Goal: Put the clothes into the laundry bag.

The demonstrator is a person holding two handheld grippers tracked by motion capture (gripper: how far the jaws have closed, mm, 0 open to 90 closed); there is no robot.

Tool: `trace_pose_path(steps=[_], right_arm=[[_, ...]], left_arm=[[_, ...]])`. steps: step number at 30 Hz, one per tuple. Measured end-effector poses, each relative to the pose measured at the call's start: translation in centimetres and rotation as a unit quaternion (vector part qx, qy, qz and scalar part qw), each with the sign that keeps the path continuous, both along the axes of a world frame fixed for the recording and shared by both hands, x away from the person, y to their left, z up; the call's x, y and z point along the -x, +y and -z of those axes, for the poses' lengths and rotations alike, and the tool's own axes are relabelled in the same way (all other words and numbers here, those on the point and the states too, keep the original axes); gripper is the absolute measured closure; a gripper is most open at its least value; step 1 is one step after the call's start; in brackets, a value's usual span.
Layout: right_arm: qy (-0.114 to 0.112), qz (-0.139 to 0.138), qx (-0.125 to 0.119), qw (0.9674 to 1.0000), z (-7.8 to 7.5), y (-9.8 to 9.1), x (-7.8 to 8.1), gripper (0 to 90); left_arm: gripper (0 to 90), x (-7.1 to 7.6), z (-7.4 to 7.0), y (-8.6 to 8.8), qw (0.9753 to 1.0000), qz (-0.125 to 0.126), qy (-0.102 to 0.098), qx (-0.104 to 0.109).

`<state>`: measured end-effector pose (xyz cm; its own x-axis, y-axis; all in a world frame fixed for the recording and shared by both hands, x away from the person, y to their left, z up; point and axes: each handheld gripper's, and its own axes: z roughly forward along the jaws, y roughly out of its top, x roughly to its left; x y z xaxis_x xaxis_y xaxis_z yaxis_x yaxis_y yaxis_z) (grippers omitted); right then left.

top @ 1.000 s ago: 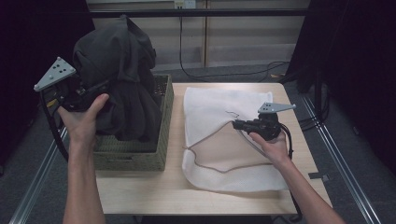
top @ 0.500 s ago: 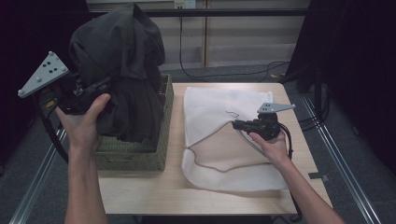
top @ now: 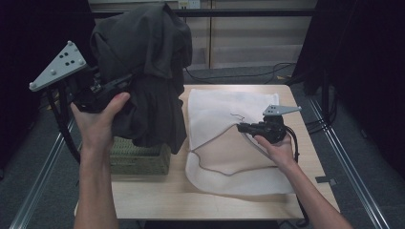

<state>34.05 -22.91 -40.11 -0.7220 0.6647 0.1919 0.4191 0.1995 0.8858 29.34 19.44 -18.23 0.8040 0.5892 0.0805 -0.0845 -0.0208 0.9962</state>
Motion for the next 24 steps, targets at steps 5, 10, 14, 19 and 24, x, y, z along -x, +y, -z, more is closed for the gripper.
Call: trace_pose_path(steps=[5,10,14,19,24], right_arm=[[0.000,-0.001,-0.001,1.0000,0.0,0.0,0.0,88.8],[0.001,0.000,-0.002,1.0000,0.0,-0.1,0.0,88.8],[-0.001,0.002,-0.003,1.0000,-0.1,-0.2,0.0,88.8],[-0.001,0.000,-0.005,1.0000,0.0,-0.2,-0.1,88.8],[0.000,-0.002,-0.002,1.0000,0.0,-0.1,-0.1,88.8]], left_arm=[[73.4,0.6,-0.9,-1.9,0.9996,0.028,-0.002,0.004],[73.3,1.3,0.5,-4.0,0.9983,0.055,0.000,-0.021],[73.3,1.5,2.4,-5.4,0.9969,0.073,0.006,-0.028],[73.2,1.7,4.8,-6.9,0.9950,0.086,0.015,-0.048],[73.1,2.1,7.2,-7.8,0.9938,0.101,0.030,-0.036]])
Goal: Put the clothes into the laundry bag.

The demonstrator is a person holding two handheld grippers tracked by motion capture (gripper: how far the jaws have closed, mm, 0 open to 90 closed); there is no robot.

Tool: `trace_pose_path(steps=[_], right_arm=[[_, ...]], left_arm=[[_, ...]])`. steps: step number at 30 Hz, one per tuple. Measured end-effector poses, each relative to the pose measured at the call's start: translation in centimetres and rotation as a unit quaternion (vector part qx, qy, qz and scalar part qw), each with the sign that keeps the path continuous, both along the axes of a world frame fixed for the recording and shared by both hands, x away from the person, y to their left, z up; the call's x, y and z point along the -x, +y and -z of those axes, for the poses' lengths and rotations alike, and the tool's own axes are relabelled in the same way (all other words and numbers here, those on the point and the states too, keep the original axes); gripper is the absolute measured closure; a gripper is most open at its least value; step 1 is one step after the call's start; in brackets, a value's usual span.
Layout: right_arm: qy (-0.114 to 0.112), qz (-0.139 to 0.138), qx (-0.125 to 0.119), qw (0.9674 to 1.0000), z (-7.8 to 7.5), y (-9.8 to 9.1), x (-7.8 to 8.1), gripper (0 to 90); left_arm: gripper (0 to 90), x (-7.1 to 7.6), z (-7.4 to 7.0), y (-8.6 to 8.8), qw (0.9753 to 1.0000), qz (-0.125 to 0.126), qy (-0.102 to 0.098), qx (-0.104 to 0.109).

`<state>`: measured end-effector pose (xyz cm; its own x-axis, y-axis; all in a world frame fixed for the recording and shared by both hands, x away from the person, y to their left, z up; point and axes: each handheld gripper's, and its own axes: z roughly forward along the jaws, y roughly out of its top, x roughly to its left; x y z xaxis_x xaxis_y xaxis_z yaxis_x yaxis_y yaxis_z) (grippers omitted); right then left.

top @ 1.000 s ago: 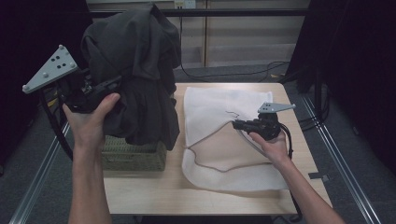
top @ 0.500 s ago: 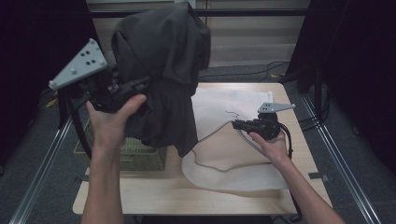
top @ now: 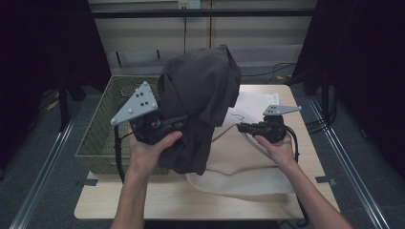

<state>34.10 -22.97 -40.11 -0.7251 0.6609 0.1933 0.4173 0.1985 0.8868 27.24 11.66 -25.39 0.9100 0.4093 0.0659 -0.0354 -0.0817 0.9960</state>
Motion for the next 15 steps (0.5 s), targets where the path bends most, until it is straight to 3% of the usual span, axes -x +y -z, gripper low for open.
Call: trace_pose_path(steps=[4,8,11,15], right_arm=[[0.002,0.001,-0.002,1.0000,0.0,-0.1,0.0,88.8],[0.004,-0.001,-0.001,1.0000,0.0,0.0,-0.1,88.7],[0.004,-0.002,0.000,1.0000,0.0,0.0,-0.1,88.8],[0.003,0.000,-0.005,1.0000,-0.3,-0.2,-0.1,88.7]], left_arm=[[73.1,1.1,1.9,-0.3,0.9998,0.016,0.003,0.005],[73.0,2.0,3.6,-0.8,0.9993,0.035,0.004,-0.008],[72.9,2.3,5.3,-1.2,0.9986,0.051,0.012,0.000],[72.8,1.7,7.7,-2.0,0.9972,0.063,0.023,-0.035]])
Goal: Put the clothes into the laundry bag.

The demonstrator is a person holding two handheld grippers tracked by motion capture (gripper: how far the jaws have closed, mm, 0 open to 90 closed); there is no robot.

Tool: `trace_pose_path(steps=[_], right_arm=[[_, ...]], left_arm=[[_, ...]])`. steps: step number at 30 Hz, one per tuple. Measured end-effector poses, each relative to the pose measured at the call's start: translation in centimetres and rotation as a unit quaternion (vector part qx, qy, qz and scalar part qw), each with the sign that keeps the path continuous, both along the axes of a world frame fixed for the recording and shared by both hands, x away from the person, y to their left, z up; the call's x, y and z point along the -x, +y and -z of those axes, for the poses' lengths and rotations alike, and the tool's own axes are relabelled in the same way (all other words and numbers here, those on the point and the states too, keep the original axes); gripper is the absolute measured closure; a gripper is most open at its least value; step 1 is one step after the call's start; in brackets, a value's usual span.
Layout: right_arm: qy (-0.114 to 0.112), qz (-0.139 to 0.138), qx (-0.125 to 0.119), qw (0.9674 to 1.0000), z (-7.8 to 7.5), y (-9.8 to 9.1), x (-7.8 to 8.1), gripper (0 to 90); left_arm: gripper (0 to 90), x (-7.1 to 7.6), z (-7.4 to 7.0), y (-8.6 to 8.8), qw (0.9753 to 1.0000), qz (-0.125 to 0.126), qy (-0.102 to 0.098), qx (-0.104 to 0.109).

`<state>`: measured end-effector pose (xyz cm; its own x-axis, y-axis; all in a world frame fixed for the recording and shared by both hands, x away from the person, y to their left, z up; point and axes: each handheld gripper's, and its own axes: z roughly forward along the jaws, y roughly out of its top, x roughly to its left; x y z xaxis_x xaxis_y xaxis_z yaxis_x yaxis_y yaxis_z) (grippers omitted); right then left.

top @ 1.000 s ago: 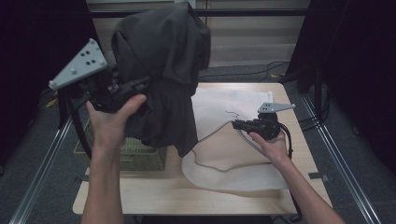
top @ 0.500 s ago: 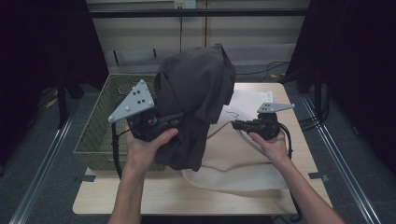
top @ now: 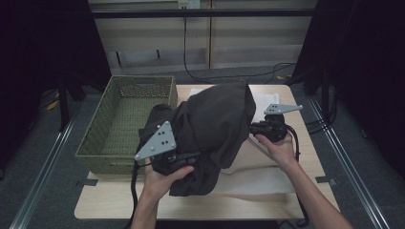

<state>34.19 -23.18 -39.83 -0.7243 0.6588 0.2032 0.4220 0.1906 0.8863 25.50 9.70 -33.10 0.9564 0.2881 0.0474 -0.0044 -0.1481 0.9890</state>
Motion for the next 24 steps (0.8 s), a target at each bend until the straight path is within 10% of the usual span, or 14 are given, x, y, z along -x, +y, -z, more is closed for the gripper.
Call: trace_pose_path(steps=[8,18,24], right_arm=[[0.003,-0.009,0.009,0.9999,0.4,0.5,-0.1,88.8],[0.010,-0.013,0.020,0.9997,0.8,0.5,-0.2,88.8],[0.017,-0.009,0.031,0.9993,1.2,0.4,-0.3,88.8]], left_arm=[[72.3,-2.1,4.6,-2.8,0.9975,0.021,0.030,-0.061],[72.1,-3.3,9.3,-7.1,0.9869,0.038,0.058,-0.146],[72.1,-4.1,13.3,-9.0,0.9728,0.018,0.082,-0.216]])
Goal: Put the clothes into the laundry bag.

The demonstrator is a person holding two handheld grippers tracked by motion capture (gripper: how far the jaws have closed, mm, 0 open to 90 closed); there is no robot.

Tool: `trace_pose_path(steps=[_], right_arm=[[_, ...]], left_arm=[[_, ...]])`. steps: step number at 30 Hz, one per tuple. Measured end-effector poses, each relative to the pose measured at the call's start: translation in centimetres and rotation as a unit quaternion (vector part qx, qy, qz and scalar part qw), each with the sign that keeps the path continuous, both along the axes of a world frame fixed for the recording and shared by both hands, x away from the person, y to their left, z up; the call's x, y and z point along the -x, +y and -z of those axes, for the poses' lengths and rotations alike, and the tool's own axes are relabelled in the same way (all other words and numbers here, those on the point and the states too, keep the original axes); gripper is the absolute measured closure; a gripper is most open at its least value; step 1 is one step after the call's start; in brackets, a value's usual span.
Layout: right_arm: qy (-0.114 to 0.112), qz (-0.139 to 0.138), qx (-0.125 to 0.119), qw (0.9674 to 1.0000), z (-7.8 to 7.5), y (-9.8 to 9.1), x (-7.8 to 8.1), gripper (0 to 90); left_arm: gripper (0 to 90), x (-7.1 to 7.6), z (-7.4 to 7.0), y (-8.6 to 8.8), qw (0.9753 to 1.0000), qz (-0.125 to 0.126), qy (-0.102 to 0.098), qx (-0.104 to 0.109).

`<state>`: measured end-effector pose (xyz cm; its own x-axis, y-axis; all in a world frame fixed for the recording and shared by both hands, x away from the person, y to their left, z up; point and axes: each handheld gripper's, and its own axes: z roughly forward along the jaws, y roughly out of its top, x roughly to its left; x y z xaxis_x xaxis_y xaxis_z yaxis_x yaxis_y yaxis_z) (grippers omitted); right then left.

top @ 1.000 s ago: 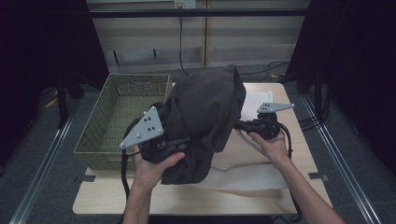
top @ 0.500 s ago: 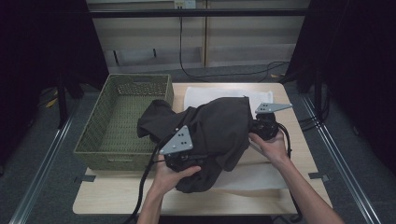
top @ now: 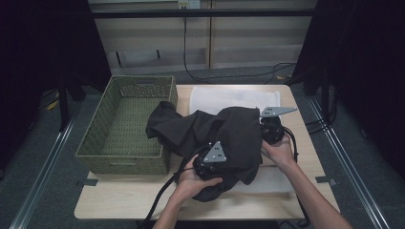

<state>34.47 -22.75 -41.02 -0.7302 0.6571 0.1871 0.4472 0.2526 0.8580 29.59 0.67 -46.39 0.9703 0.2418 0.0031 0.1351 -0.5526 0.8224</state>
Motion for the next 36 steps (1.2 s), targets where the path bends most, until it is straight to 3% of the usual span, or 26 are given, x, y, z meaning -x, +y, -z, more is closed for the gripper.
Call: trace_pose_path(steps=[1,3,5,7,8,10,15,20,25,27,29,34,36], right_arm=[[0.002,-0.002,0.003,1.0000,0.1,0.0,0.0,88.8],[0.003,-0.001,0.003,1.0000,0.1,0.0,0.0,88.8],[0.004,0.000,0.001,1.0000,0.1,0.0,-0.1,88.8],[0.004,0.003,-0.005,1.0000,-0.1,-0.1,0.0,88.8],[0.002,0.003,-0.005,1.0000,-0.2,-0.1,0.0,88.8],[0.003,0.007,-0.007,1.0000,-0.3,-0.3,0.0,88.8],[0.009,0.012,-0.010,0.9998,0.1,-0.6,-0.3,88.8],[0.012,0.019,-0.012,0.9997,0.4,-1.1,-0.5,88.8],[0.017,0.023,-0.014,0.9995,0.5,-1.3,-0.6,88.7],[0.018,0.024,-0.013,0.9995,0.6,-1.3,-0.7,88.7],[0.018,0.024,-0.013,0.9995,0.6,-1.4,-0.7,88.7],[0.017,0.023,-0.012,0.9995,0.6,-1.2,-0.7,88.8],[0.017,0.022,-0.011,0.9996,0.6,-1.2,-0.7,88.8]], left_arm=[[72.1,-0.1,0.8,-0.2,0.9999,-0.001,0.012,0.006],[72.2,-0.1,1.7,-0.8,0.9995,-0.011,0.012,-0.028],[72.0,0.0,2.4,-1.6,0.9991,-0.006,0.014,-0.038],[71.7,0.4,2.2,-2.0,0.9977,-0.006,-0.002,-0.067],[70.6,0.5,2.2,-2.1,0.9975,-0.008,-0.011,-0.070],[60.2,0.6,2.3,-1.8,0.9992,-0.005,-0.001,-0.039],[33.5,0.9,1.3,-0.8,0.9996,0.004,0.026,-0.006],[24.2,1.3,-0.6,0.9,0.9989,0.000,0.035,0.031],[20.8,1.8,-2.8,3.1,0.9982,-0.007,0.022,0.055],[20.4,1.8,-3.6,4.1,0.9969,-0.013,0.021,0.075],[19.7,1.7,-4.6,4.9,0.9966,-0.019,0.012,0.079],[18.5,0.7,-7.0,5.9,0.9927,-0.043,-0.014,0.112],[14.8,-0.4,-8.0,5.7,0.9890,-0.063,-0.033,0.129]])
